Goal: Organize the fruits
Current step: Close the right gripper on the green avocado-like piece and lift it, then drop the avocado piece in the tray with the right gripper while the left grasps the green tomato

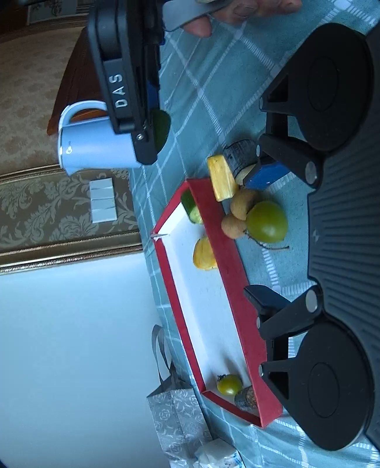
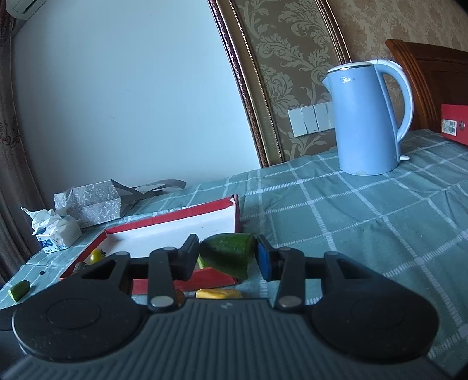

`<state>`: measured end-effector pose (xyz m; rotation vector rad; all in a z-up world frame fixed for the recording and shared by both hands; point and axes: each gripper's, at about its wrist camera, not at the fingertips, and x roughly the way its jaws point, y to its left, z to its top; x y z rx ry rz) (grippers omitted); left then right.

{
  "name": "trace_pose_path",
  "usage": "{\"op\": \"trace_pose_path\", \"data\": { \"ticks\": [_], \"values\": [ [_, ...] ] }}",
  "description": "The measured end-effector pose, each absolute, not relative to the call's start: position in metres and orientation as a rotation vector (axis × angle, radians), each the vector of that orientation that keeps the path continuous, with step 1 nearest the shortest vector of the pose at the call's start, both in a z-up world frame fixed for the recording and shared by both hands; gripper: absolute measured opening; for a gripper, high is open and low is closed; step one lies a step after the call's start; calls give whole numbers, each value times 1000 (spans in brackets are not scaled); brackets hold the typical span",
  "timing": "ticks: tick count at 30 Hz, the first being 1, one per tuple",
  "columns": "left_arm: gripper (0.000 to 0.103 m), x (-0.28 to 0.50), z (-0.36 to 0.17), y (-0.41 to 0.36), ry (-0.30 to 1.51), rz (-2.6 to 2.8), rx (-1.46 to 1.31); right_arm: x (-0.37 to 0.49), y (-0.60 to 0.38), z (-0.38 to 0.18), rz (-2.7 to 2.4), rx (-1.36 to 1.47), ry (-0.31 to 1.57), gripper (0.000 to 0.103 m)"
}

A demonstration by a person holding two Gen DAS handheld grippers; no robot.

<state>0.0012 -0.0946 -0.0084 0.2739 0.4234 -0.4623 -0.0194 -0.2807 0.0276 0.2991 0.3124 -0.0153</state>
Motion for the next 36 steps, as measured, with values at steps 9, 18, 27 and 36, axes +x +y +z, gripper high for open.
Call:
{"op": "trace_pose_path", "data": {
  "ticks": [9, 18, 27, 36],
  "values": [
    [66, 17, -16, -110, 509, -478, 309, -20, -281, 28, -11, 306, 308, 39],
    [36, 24, -18, -105, 553, -484, 268, -19, -282, 27, -13, 312, 312, 39],
    [35, 21, -14, -88, 555, -422, 217, -18, -282, 26, -19, 311, 317, 39],
    [35, 27, -4, -49, 521, -208, 154, -17, -280, 24, -24, 296, 321, 39]
  ]
}}
